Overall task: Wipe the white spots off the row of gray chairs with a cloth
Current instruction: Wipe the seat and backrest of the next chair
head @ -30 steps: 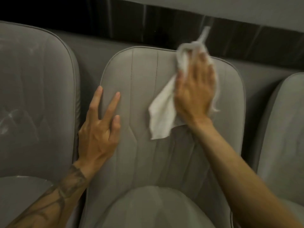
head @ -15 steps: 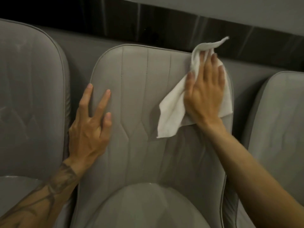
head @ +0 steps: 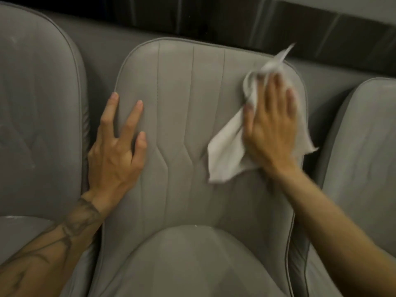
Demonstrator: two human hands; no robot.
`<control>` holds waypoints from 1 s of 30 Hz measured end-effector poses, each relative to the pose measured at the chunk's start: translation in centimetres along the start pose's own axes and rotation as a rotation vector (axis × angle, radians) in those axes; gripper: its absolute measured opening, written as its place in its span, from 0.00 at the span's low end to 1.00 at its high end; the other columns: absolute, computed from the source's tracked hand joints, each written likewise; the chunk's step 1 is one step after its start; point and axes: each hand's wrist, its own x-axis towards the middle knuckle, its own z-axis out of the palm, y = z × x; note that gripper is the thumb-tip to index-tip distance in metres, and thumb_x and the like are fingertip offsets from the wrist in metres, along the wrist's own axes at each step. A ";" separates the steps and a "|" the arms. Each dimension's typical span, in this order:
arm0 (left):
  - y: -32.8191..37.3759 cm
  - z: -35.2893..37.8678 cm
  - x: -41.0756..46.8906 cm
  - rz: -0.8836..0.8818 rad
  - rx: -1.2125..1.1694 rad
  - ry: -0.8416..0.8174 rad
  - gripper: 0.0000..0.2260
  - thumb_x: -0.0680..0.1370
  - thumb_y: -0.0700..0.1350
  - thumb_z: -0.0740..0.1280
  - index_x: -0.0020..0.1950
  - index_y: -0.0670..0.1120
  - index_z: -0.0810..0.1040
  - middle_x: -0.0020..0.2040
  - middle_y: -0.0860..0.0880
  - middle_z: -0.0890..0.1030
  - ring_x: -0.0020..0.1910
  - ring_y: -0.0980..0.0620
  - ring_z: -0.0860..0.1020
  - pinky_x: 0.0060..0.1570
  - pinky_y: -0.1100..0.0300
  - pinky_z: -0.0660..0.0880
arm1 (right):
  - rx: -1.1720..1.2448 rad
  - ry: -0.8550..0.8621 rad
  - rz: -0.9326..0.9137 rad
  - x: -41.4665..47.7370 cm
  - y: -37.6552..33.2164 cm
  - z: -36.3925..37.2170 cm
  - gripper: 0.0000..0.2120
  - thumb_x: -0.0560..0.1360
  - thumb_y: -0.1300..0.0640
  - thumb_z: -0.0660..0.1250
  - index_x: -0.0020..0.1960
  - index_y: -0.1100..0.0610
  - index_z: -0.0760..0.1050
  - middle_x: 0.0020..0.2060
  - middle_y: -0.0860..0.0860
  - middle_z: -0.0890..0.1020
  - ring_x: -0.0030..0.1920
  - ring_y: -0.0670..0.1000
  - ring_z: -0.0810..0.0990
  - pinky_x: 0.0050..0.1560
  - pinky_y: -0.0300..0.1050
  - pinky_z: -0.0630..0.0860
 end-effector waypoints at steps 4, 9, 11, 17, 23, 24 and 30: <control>-0.3 0.3 -0.1 0.012 0.005 0.021 0.25 0.85 0.51 0.59 0.83 0.57 0.62 0.85 0.44 0.56 0.81 0.44 0.63 0.56 0.39 0.79 | 0.075 0.052 0.133 1.5 0.6 -0.1 0.30 0.88 0.43 0.45 0.85 0.56 0.47 0.84 0.55 0.53 0.85 0.53 0.50 0.84 0.55 0.48; -0.3 0.4 -0.1 0.027 -0.001 0.033 0.25 0.85 0.50 0.60 0.83 0.57 0.62 0.85 0.44 0.56 0.82 0.45 0.62 0.59 0.40 0.79 | -0.018 -0.190 -0.143 -12.3 -2.3 0.7 0.31 0.87 0.47 0.52 0.85 0.60 0.50 0.83 0.61 0.54 0.84 0.59 0.49 0.84 0.56 0.42; -0.3 0.3 -0.1 0.016 0.003 0.034 0.25 0.85 0.50 0.60 0.83 0.57 0.62 0.85 0.45 0.56 0.81 0.45 0.63 0.59 0.40 0.79 | -0.036 -0.257 -0.220 -14.4 -2.7 0.9 0.32 0.85 0.47 0.56 0.84 0.60 0.52 0.83 0.60 0.54 0.84 0.58 0.49 0.84 0.55 0.39; 0.0 0.1 0.0 0.004 0.001 0.012 0.26 0.85 0.49 0.60 0.83 0.58 0.61 0.85 0.45 0.55 0.81 0.44 0.63 0.56 0.39 0.79 | 0.077 -0.046 -0.061 -4.7 -4.8 2.4 0.31 0.87 0.45 0.50 0.85 0.57 0.49 0.84 0.58 0.53 0.85 0.56 0.49 0.84 0.53 0.39; 0.1 0.2 -0.2 0.012 -0.009 0.015 0.26 0.85 0.48 0.60 0.84 0.57 0.61 0.85 0.45 0.55 0.81 0.46 0.62 0.59 0.42 0.79 | 0.161 -0.080 -0.192 -11.4 -9.5 4.8 0.30 0.86 0.47 0.53 0.84 0.58 0.53 0.83 0.59 0.58 0.85 0.57 0.49 0.84 0.57 0.41; 0.1 0.2 0.0 0.009 -0.006 0.014 0.26 0.85 0.48 0.60 0.84 0.57 0.61 0.85 0.45 0.55 0.81 0.45 0.62 0.59 0.42 0.79 | 0.168 -0.106 -0.241 -13.1 -9.6 4.9 0.30 0.85 0.47 0.55 0.83 0.58 0.55 0.82 0.58 0.57 0.85 0.56 0.47 0.84 0.56 0.42; 0.2 0.0 -0.1 -0.001 -0.005 0.019 0.26 0.85 0.48 0.60 0.83 0.57 0.62 0.85 0.45 0.55 0.81 0.45 0.63 0.57 0.40 0.80 | 0.143 -0.029 -0.287 -8.2 -7.8 3.9 0.28 0.86 0.49 0.53 0.84 0.56 0.56 0.82 0.58 0.61 0.84 0.54 0.50 0.84 0.53 0.46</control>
